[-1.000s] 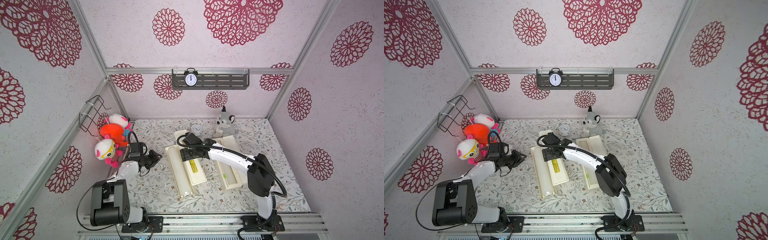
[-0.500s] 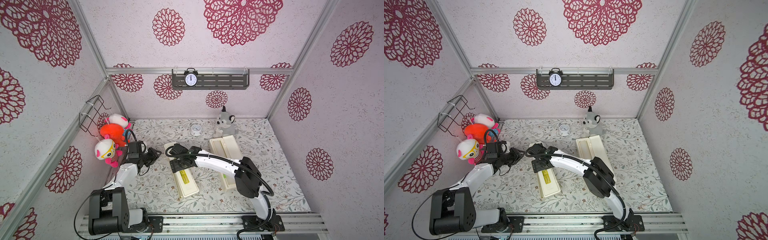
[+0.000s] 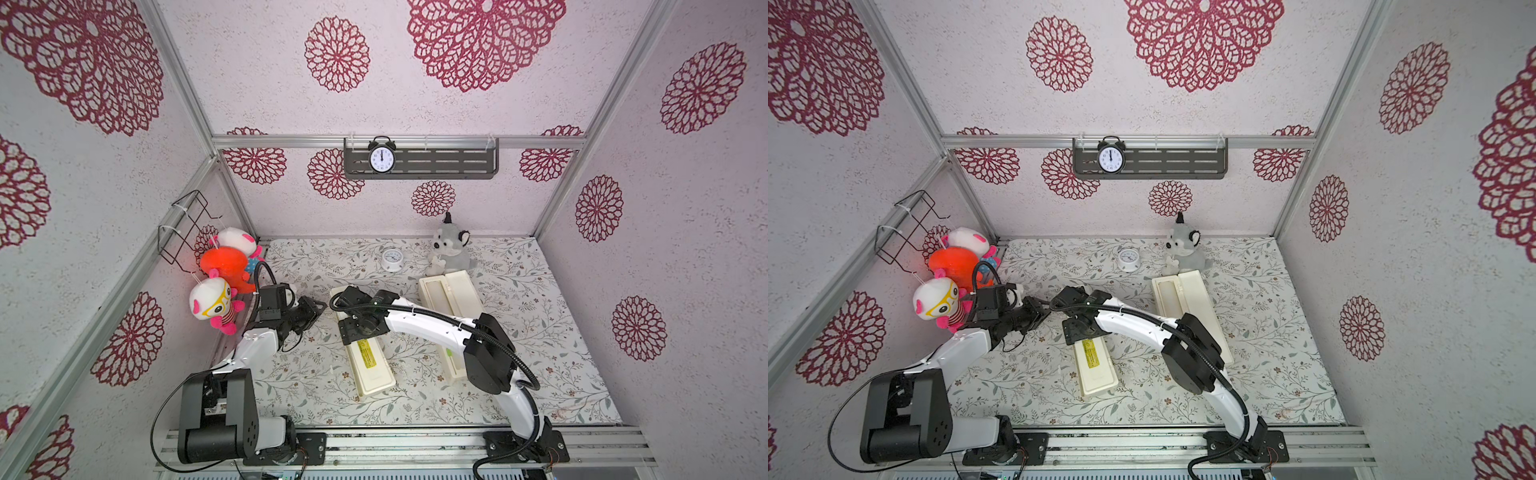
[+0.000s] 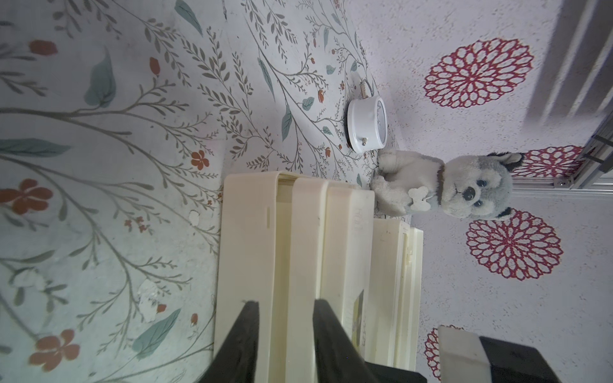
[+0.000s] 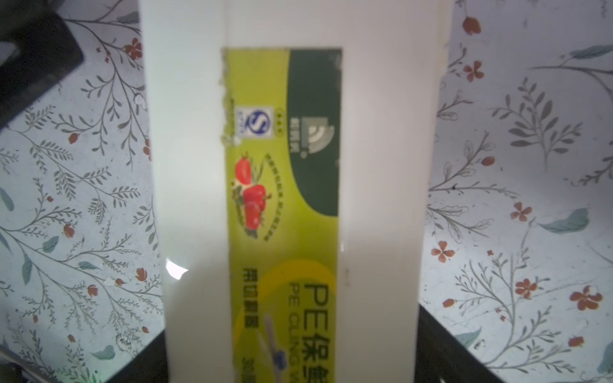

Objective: Put plastic wrap rolls into dispensers
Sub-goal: Close the lid on the plastic wrap cutting box.

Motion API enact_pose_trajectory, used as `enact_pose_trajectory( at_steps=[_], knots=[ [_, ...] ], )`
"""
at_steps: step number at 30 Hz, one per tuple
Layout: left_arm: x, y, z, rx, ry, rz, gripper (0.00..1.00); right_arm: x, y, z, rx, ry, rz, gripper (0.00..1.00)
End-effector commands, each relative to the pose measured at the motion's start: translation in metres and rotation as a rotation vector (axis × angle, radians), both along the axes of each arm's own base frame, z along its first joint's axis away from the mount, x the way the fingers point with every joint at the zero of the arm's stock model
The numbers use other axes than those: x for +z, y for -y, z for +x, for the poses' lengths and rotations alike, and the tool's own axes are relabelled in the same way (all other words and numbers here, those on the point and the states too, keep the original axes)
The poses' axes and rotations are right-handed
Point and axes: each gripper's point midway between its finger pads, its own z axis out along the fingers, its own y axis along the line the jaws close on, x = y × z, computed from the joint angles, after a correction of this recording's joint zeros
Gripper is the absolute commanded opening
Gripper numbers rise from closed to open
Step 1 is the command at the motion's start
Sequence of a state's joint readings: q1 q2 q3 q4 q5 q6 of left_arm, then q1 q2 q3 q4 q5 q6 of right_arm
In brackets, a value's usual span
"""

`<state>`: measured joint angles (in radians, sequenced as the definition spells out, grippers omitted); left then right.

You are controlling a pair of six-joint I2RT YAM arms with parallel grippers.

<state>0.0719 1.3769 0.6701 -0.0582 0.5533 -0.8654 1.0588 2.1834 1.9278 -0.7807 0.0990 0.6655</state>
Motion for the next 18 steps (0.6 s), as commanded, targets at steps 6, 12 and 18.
enact_pose_trajectory(
  at_steps=[6,12,18],
  knots=[
    [0.001,0.011,0.006,-0.027,0.037,-0.047,0.37,-0.003,-0.011,-0.004,-0.003,-0.033,0.032,0.9],
    [-0.005,0.029,0.007,-0.075,0.038,-0.072,0.52,-0.003,-0.016,-0.004,0.007,-0.03,0.04,0.93],
    [-0.021,0.038,0.005,-0.087,0.008,-0.071,0.6,-0.006,-0.017,-0.003,0.015,-0.029,0.04,0.94]
  ],
)
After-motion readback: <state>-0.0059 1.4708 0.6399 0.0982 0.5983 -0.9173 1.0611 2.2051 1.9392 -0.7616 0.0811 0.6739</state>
